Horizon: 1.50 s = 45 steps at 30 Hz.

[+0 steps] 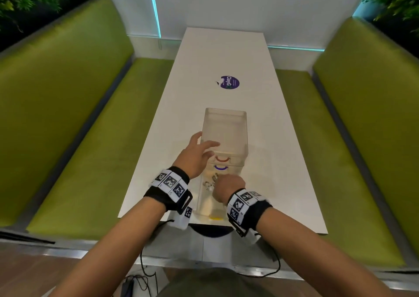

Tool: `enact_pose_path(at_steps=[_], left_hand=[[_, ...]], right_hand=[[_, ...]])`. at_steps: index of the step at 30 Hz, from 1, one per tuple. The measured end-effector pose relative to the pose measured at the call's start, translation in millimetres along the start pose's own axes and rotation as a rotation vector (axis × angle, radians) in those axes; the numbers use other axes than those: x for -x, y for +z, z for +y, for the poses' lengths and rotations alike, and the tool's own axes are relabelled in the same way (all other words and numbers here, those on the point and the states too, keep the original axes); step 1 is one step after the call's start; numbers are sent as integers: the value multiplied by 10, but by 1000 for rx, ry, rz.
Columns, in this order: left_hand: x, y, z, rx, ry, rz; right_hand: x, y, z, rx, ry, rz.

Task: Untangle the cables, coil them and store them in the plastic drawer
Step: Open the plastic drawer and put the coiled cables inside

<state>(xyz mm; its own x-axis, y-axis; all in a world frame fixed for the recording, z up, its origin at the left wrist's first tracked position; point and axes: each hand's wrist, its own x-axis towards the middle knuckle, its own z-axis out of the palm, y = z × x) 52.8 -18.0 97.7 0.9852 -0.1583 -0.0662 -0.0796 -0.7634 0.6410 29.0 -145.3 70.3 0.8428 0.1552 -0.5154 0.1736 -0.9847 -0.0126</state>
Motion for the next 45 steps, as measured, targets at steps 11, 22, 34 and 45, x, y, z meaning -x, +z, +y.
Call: enact_pose_path(at_steps=[11,22,34,45], left_hand=[[-10,-17,69,-92,-8,44],[-53,-48,84,-86,-40,28],[-155,-97,17,-9,-57,-17],[-147,-74,-25,8,-61,-17]], right_hand=[[-277,112,-124,75,58,-41],[275,383,242,-331,-212,109],[145,637,530,-258,-472,200],[120,659,390,-99,-566,158]])
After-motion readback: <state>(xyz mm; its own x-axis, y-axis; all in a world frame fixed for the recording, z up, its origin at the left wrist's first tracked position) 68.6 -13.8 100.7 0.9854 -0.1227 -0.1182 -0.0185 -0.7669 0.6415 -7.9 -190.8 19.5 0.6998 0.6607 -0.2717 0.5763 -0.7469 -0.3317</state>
